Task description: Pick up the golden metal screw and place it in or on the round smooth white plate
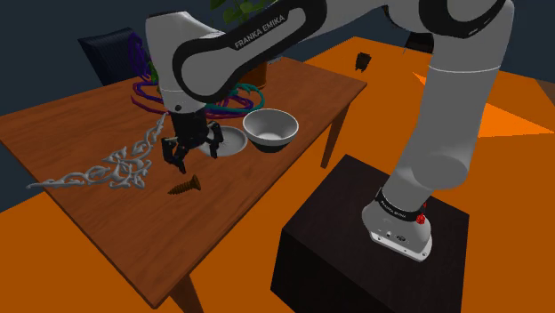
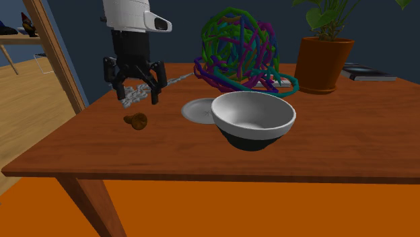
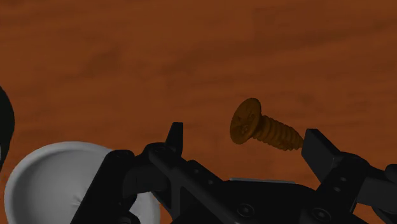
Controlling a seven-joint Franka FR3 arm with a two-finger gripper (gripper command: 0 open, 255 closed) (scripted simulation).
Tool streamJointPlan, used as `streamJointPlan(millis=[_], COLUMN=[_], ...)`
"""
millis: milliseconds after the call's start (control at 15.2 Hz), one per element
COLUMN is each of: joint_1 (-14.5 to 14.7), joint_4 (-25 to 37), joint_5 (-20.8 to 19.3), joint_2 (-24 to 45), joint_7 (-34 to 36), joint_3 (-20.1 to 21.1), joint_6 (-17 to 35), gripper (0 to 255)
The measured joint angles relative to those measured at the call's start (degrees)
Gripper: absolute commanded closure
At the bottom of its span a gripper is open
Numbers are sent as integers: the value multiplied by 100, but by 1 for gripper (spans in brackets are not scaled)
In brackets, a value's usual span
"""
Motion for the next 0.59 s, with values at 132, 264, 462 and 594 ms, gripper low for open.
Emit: streamJointPlan(millis=[132,264,462,594], joint_1=[189,261,313,332], joint_4=[485,664,592,538], joint_5=[-178,-253,-313,-347], joint_2=[469,678,814,891], joint_7=[270,356,417,434], joint_3=[-26,-55,-76,-94], joint_6=[-29,-6,197,324], gripper=[0,0,0,0])
